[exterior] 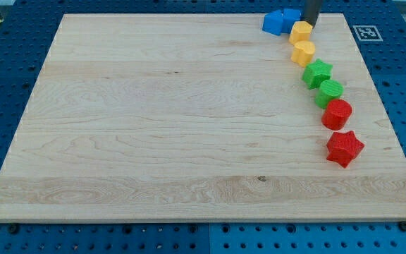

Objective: Push the blue cube right a bit

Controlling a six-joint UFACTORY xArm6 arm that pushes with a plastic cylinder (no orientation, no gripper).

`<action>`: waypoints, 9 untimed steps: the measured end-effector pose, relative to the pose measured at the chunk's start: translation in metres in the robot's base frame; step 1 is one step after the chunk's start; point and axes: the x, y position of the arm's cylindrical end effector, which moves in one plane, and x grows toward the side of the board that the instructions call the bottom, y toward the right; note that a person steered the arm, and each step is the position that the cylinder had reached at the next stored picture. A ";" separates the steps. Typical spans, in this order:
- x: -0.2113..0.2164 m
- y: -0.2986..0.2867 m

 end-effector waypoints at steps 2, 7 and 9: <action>0.017 0.000; 0.145 0.066; 0.270 0.072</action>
